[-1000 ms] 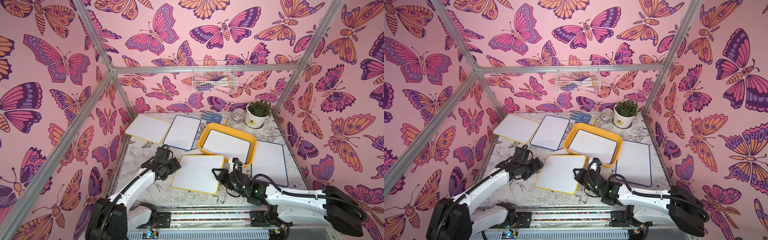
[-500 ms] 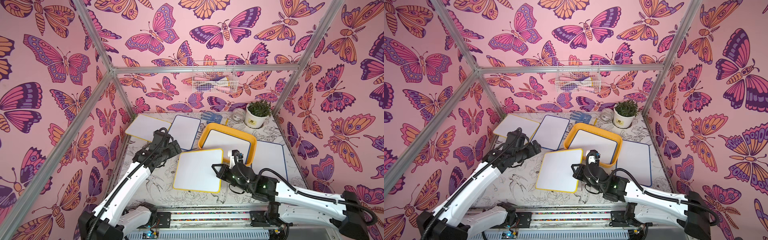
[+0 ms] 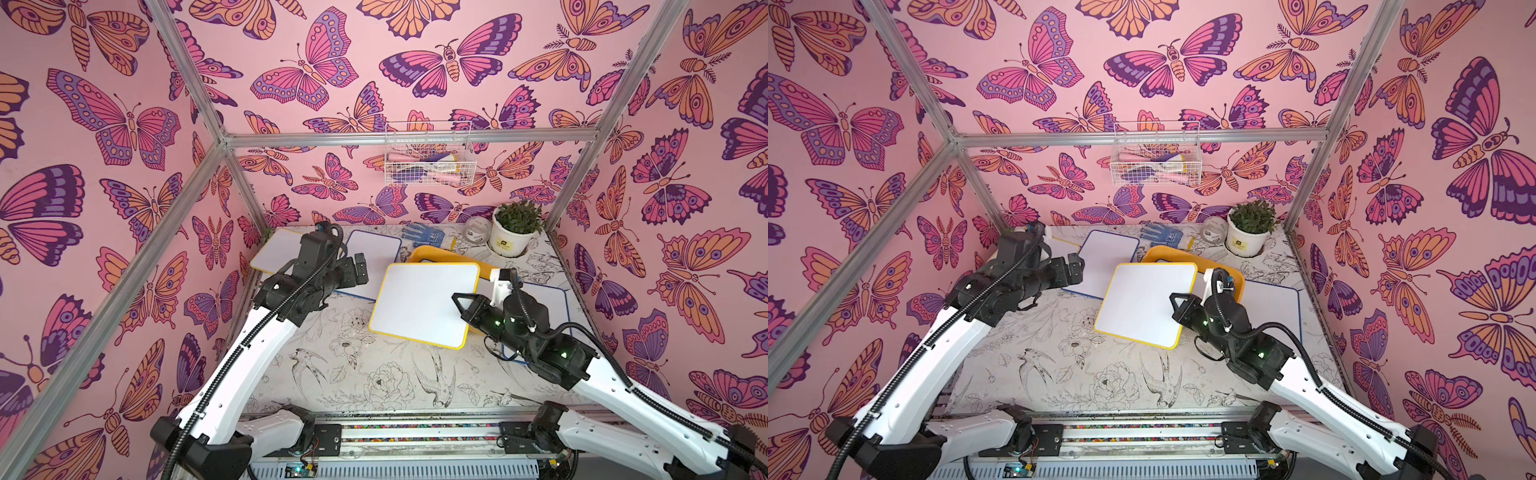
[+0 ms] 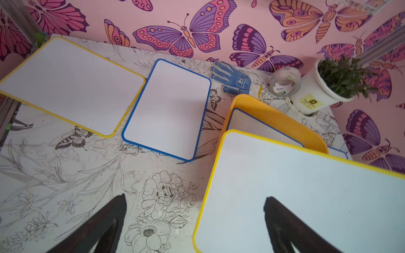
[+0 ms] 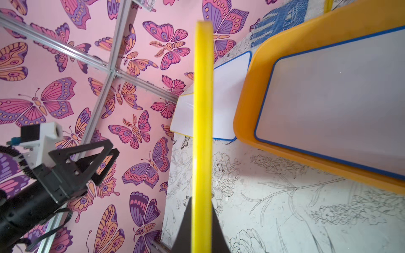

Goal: Put the whiteboard into the storage box
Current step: Pick up the whiteboard at the center of the board, then place the whiteboard in the storage box.

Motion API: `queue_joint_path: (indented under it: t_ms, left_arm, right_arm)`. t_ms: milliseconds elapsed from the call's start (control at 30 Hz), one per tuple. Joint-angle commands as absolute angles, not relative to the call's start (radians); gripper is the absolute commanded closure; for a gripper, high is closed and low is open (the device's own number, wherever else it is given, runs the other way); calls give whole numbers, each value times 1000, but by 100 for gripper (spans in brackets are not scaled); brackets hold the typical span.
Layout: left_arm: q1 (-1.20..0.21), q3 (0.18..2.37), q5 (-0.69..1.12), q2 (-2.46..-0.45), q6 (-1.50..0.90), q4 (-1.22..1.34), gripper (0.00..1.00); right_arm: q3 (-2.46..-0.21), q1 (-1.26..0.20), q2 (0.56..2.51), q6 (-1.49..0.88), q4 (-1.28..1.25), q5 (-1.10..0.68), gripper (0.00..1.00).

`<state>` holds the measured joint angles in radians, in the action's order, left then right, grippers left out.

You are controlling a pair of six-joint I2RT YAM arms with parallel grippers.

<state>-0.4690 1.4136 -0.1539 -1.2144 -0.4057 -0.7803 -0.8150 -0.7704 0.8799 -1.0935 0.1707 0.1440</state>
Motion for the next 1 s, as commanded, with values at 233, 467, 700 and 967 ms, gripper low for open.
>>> queue_joint_path:
  t_ms: [233, 467, 700, 967]
  left_arm:
    - [-612, 1434, -103, -1347, -92, -754, 0]
    - [-644, 1362, 11, -1360, -26, -662, 0]
    - [-644, 1279, 56, -1344, -24, -594, 0]
    - [-644, 1247, 94, -1355, -37, -565, 0]
  right_arm:
    - [-835, -438, 821, -1150, 50, -54, 100]
    - [-810, -231, 871, -1153, 9, -217, 100]
    - [-805, -154, 950, -1126, -50, -284, 100]
    - [-817, -131, 1056, -1112, -128, -297, 100]
